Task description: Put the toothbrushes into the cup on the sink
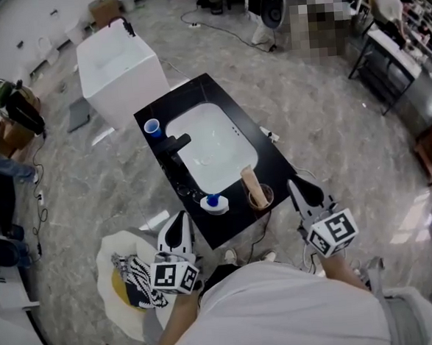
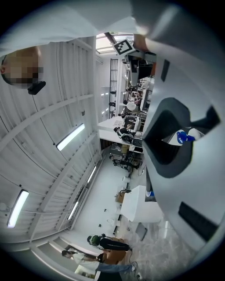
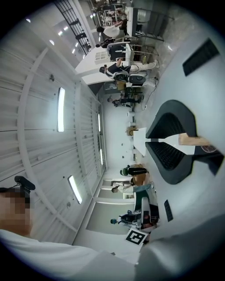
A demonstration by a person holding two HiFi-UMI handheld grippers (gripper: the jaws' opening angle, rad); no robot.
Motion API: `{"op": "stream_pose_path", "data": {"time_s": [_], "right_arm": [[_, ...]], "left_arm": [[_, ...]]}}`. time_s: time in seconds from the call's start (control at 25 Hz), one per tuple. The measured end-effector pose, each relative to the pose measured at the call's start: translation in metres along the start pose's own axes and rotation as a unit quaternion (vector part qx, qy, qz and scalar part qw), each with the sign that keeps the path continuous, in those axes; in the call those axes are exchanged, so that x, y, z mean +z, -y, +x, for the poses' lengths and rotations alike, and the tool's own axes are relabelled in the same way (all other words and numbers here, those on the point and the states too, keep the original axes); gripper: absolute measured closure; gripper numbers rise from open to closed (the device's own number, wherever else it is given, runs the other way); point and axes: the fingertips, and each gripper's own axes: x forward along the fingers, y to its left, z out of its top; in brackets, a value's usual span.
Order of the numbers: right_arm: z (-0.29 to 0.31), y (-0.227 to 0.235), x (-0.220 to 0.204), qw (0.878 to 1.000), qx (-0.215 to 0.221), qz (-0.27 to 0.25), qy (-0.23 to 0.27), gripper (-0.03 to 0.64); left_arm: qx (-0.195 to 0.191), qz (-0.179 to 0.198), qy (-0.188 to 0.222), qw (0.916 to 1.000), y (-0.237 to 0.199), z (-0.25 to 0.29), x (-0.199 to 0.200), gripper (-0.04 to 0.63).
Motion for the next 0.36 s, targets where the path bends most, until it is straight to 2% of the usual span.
{"op": "stream_pose_path", "data": {"time_s": [0.36], "right_arm": [[0.0077,0.003,0.0012,1.0,0.002,0.006,-0.008,0.566]], "left_arm": [[-0.012,-0.019,-0.006,0.9997,0.0043,0.0123,-0.0068,0.592]]}}
